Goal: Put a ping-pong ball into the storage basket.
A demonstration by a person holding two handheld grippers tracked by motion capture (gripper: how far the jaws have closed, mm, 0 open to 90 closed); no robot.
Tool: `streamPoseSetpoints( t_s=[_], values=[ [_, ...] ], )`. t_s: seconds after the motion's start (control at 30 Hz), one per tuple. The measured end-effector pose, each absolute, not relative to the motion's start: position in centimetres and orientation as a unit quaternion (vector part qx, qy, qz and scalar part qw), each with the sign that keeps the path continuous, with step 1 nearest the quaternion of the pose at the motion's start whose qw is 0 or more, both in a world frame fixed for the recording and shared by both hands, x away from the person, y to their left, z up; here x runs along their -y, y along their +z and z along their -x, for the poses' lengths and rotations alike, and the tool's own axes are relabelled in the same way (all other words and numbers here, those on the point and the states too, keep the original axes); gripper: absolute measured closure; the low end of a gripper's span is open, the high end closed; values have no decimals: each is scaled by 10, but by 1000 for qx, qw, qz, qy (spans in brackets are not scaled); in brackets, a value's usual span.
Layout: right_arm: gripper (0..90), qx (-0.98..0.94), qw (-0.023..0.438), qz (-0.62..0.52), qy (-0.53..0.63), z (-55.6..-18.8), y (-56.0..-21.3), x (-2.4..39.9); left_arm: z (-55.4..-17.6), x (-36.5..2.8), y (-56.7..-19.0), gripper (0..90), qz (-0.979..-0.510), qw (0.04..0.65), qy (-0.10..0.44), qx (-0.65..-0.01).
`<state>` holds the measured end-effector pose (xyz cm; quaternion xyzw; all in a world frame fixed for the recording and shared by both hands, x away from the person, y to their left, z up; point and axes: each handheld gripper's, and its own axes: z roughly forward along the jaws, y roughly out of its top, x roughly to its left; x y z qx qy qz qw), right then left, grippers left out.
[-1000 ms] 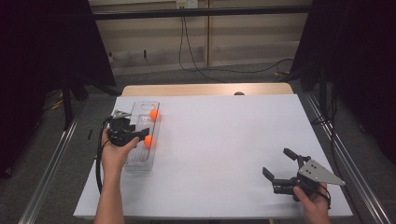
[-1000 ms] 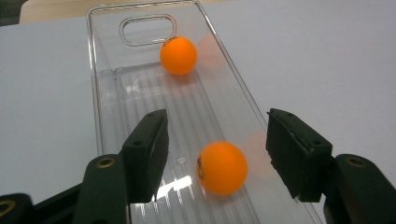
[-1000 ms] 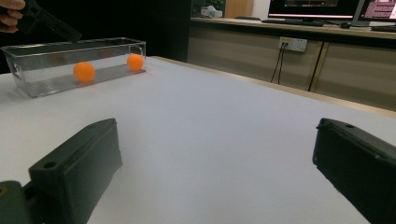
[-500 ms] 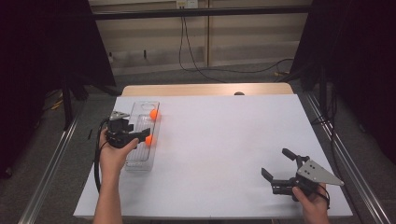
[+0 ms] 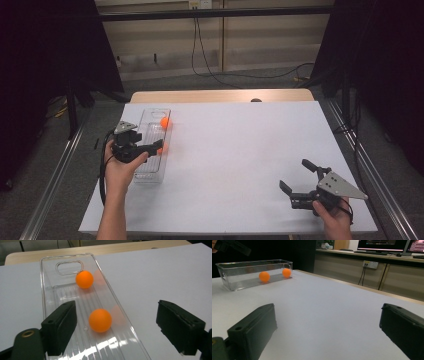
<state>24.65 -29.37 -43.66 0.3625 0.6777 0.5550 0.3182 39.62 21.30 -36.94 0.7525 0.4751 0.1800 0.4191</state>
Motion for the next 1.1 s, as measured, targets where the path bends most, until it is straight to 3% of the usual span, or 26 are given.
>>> streamPoseSetpoints(
  t_s=[1.1],
  values=[
    [4,-679,318,-362,554,-247,-437,293,-354,-224,-381,36,-718,523,182,-422]
  ],
)
